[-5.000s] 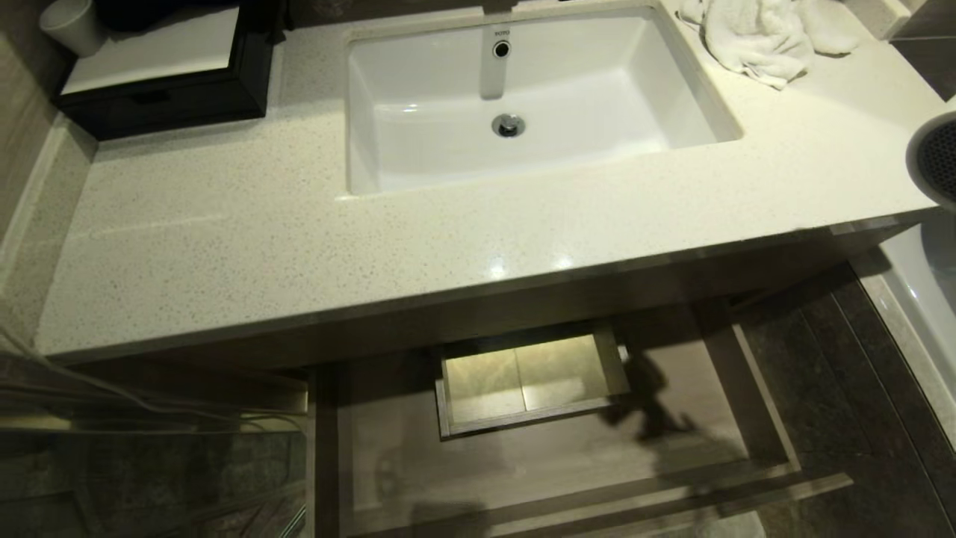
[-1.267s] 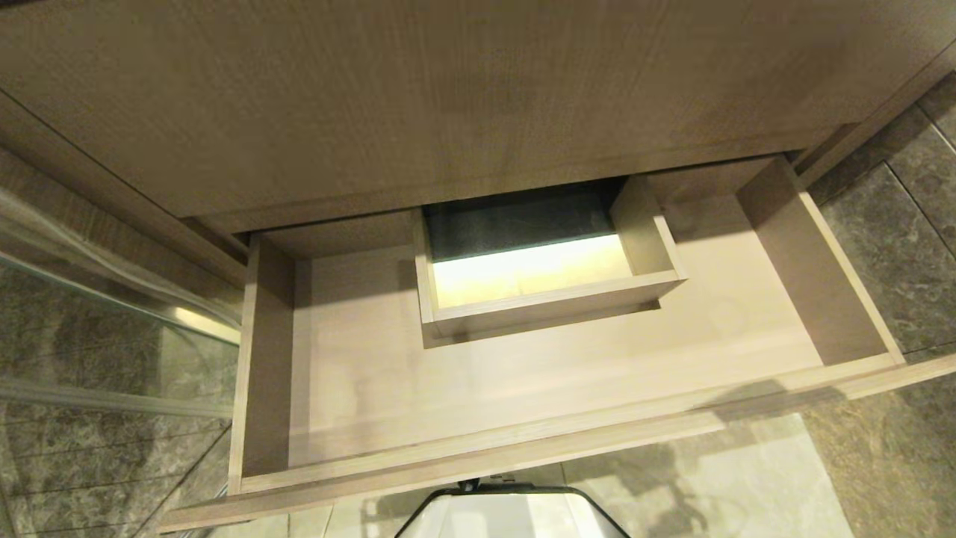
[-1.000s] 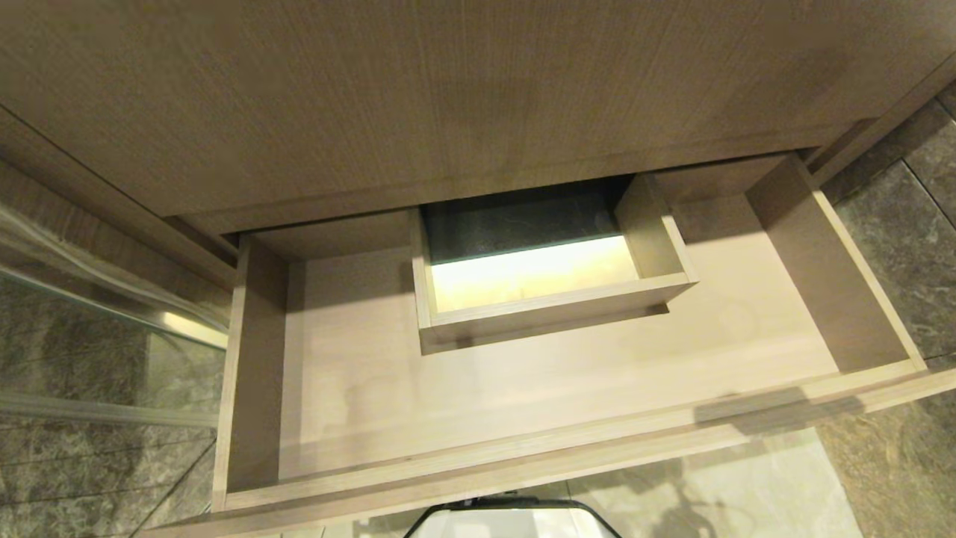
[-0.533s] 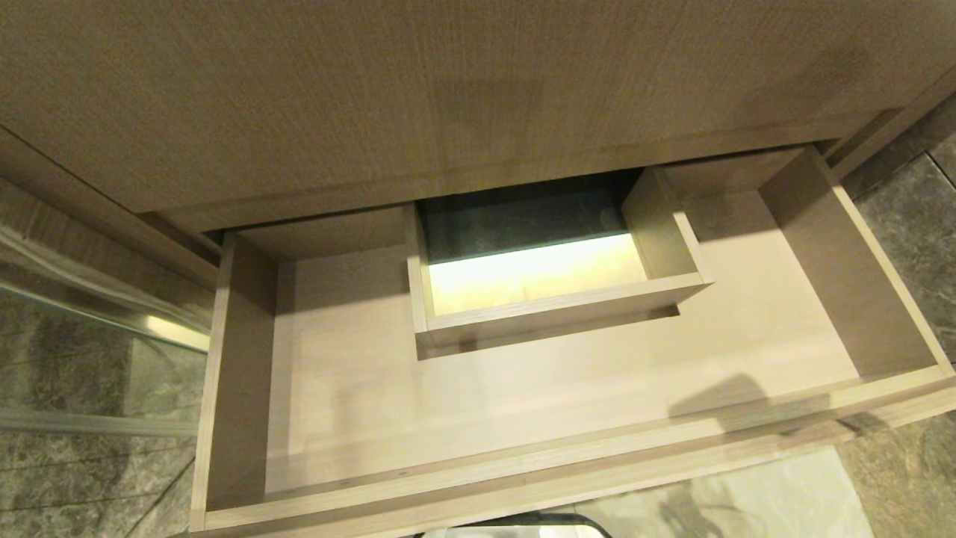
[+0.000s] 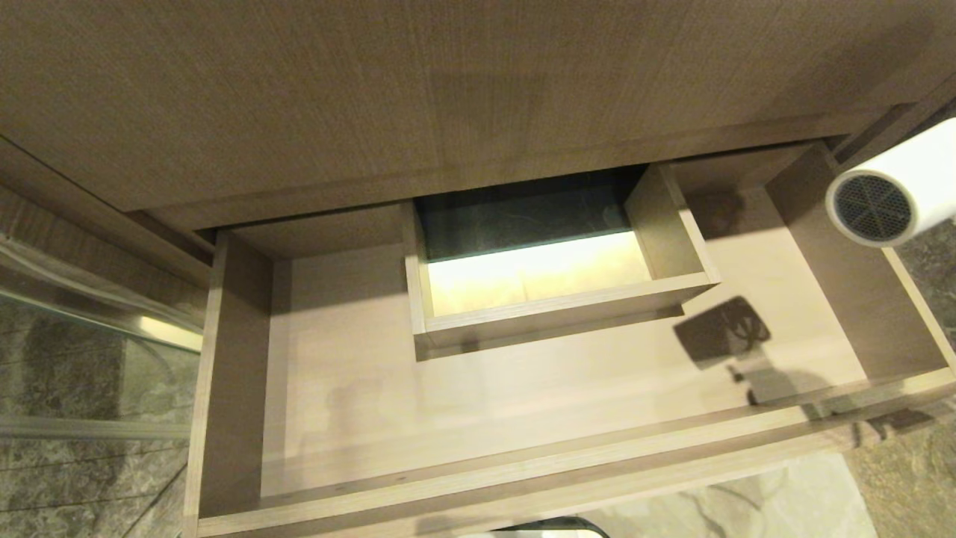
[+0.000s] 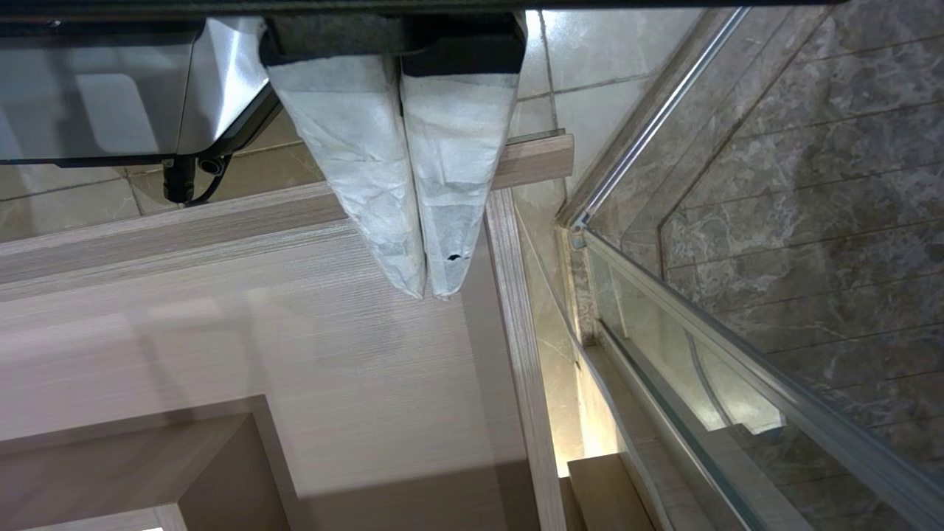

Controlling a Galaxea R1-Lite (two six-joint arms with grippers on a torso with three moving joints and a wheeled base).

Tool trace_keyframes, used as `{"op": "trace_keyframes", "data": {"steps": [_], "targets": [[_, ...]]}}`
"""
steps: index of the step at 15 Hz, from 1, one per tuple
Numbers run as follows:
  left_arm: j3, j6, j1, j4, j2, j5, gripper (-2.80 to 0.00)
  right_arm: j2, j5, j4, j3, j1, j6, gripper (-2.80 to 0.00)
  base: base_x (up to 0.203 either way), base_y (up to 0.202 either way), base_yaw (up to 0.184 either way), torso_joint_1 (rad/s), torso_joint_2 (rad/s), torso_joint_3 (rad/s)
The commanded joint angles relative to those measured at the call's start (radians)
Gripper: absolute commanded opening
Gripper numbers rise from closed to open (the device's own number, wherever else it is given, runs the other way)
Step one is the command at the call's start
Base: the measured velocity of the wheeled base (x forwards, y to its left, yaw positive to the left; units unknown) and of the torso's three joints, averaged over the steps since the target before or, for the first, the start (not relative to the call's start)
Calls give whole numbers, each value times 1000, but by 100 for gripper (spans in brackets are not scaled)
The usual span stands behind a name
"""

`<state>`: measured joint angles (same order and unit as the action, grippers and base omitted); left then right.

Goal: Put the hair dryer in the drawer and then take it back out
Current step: Put it into the drawer

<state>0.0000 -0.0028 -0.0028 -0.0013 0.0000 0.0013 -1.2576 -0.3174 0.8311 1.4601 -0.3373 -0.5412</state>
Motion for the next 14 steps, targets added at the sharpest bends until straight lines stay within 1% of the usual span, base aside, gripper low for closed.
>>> {"op": "trace_keyframes", "data": {"steps": [1, 4, 5, 6, 7, 9, 11, 14], "targets": [[0, 0, 0, 0, 0, 0, -280, -211, -4, -53, 30, 15, 0, -280, 0, 0, 0, 0, 0, 0], [0, 0, 0, 0, 0, 0, -280, -356, 8, -225, 35, 53, 7, -280, 0, 0, 0, 0, 0, 0], [0, 0, 0, 0, 0, 0, -280, -391, 12, -260, 32, 61, 7, -280, 0, 0, 0, 0, 0, 0], [2, 0, 0, 0, 0, 0, -280, -416, 16, -278, 31, 68, 6, -280, 0, 0, 0, 0, 0, 0], [0, 0, 0, 0, 0, 0, -280, -449, 42, -284, 34, 75, 6, -280, 0, 0, 0, 0, 0, 0], [2, 1, 0, 0, 0, 0, -280, -528, 115, -296, 59, 92, 18, -280, 0, 0, 0, 0, 0, 0], [2, 0, 0, 0, 0, 0, -280, -602, 130, -314, 101, 107, 46, -280, 0, 0, 0, 0, 0, 0], [1, 0, 0, 0, 0, 0, -280, -703, 133, -339, 136, 122, 60, -280, 0, 0, 0, 0, 0, 0]]}}
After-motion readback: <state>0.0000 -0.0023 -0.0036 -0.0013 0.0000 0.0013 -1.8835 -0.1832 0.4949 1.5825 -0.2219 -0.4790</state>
